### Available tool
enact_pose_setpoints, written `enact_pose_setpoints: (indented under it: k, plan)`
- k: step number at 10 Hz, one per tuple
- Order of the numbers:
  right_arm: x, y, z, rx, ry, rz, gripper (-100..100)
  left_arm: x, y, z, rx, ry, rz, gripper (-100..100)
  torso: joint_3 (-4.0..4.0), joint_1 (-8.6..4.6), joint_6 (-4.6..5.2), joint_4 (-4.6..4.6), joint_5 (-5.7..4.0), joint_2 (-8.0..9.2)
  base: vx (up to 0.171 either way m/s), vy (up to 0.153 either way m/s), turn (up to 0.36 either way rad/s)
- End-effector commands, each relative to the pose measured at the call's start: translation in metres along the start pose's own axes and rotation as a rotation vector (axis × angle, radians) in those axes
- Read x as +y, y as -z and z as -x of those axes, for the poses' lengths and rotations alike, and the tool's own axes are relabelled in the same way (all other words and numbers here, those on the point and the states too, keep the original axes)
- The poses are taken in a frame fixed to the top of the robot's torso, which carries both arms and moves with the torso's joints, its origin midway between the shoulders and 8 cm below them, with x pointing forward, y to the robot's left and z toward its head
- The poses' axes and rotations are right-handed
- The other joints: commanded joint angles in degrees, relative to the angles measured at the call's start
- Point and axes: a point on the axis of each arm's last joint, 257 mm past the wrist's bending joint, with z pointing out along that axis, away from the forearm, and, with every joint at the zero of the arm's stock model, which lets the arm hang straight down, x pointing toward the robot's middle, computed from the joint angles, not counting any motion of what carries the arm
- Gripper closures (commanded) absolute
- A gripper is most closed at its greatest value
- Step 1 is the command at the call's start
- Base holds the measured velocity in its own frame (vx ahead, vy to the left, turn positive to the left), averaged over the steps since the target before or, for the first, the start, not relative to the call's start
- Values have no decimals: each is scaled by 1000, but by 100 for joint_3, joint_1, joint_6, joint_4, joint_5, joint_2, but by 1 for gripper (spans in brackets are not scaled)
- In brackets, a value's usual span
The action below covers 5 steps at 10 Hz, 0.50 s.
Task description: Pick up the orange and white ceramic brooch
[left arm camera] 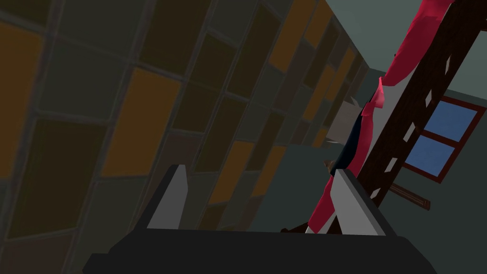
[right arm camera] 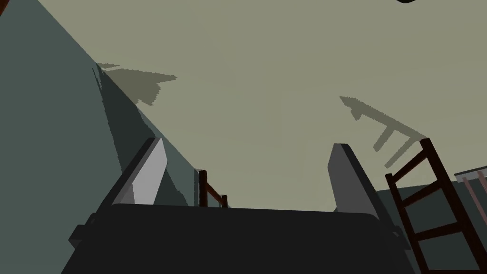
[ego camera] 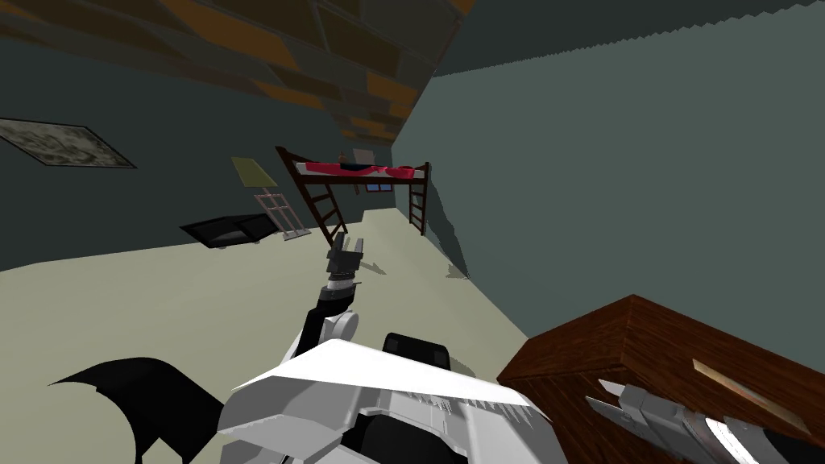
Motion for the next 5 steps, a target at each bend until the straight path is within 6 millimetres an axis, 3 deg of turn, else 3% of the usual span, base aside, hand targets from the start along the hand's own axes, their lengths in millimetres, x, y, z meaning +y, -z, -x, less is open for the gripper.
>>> enact_pose_setpoints:
  k: [1,2,5]
  plan:
    - [-17,19,-12,63,35,-39,-100,0,0,0,0,0,0,0,0,0,0,0,0,0,89,-98,93]
    - [-18,20,-11,65,38,-40,-100,0,0,0,0,0,0,0,-6,-4,-2,-2,0,-10,53,-107,54]
    - [-40,47,-35,168,82,-90,-100,0,0,0,0,0,0,0,3,-29,2,1,-10,5,41,-176,73]
